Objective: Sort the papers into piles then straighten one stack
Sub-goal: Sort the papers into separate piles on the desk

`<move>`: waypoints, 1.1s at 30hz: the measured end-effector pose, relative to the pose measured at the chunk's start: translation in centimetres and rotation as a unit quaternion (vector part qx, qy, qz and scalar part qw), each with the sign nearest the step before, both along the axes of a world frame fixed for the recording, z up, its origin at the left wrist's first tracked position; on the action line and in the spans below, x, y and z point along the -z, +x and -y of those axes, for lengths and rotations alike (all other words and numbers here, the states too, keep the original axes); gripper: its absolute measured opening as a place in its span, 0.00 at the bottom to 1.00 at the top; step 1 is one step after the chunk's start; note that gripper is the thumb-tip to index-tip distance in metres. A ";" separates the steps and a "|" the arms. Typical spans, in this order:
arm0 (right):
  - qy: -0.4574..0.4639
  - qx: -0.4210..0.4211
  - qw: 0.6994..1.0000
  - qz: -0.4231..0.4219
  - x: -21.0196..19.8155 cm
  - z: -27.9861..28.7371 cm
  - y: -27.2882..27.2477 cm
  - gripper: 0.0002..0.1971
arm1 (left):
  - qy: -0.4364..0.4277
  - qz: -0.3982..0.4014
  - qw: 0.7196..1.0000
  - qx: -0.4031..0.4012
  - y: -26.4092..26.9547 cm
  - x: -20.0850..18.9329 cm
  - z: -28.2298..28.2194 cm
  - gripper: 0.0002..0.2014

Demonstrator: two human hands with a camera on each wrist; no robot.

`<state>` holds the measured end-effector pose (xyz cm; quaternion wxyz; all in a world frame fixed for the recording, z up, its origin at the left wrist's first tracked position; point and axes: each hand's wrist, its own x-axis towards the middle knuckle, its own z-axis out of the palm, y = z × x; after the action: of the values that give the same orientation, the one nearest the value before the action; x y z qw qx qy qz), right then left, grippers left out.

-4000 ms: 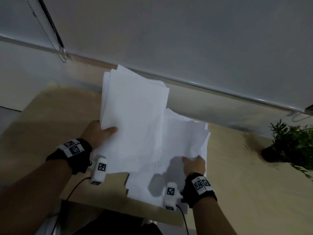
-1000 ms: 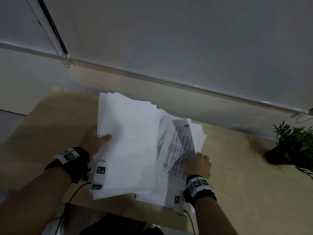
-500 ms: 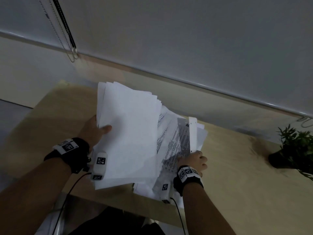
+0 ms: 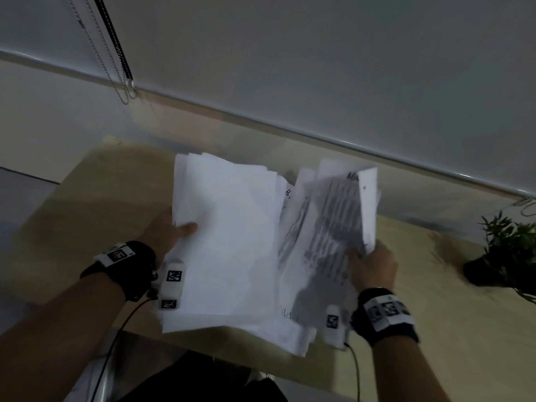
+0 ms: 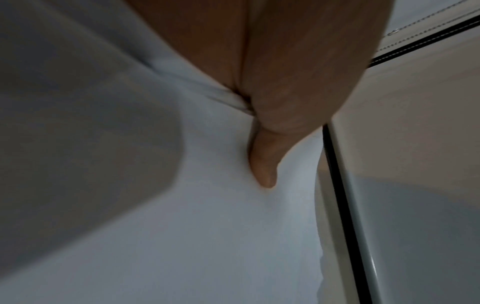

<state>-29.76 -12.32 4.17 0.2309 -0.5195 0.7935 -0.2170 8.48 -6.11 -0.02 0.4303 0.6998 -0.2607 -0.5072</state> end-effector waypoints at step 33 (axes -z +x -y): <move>0.180 -0.091 0.972 0.124 5.3 2.8 6.4 0.30 | 0.127 -0.155 0.979 0.024 -4.5 3.9 2.1 0.43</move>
<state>-23.39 -15.11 -1.11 0.4359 -0.5081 0.7345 -0.1114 3.99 -8.22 -3.90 0.3610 0.6549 -0.1414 -0.6486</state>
